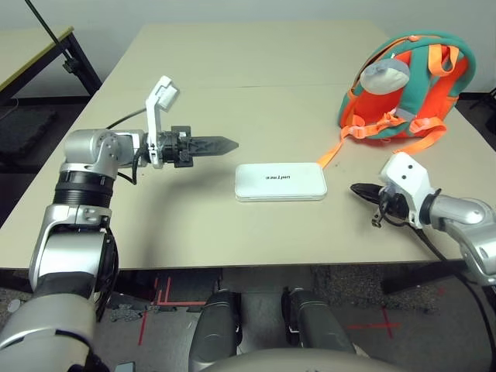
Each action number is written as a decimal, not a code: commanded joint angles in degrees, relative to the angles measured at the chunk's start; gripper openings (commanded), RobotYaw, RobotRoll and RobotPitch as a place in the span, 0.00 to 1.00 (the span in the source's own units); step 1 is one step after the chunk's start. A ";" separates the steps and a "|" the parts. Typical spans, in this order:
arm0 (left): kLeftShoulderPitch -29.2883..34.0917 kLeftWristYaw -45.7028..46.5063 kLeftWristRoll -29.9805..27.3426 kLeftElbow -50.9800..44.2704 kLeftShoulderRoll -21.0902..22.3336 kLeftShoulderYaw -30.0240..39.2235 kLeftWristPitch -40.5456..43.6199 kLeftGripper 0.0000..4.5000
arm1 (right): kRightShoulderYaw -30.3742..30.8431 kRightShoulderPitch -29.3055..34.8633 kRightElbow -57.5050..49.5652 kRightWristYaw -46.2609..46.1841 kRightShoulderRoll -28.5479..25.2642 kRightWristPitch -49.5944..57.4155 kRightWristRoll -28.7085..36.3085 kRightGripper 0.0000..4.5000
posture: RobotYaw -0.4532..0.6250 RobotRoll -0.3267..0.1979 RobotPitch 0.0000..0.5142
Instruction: Put the pencil case into the backpack and zip it.
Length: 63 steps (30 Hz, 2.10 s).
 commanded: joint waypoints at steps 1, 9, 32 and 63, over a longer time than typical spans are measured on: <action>-1.92 -4.22 5.49 7.06 -0.27 -5.06 -2.30 1.00 | 1.65 -3.53 4.60 1.36 0.27 -3.06 -2.57 0.00 | 0.45 0.62 0.20; -4.61 -9.31 14.32 20.40 -3.66 -8.96 -8.61 1.00 | 3.88 -6.18 10.96 0.99 0.80 -8.33 -8.48 0.00 | 0.44 0.62 0.20; -8.65 3.24 24.69 35.79 -11.14 2.11 -17.07 1.00 | 6.64 -9.10 16.83 1.57 2.71 -12.77 -14.95 0.00 | 0.43 0.62 0.18; -2.10 8.55 26.19 26.87 -11.43 4.67 -9.97 1.00 | 12.13 -12.17 16.98 1.78 11.09 -13.70 -20.34 0.00 | 0.48 0.62 0.24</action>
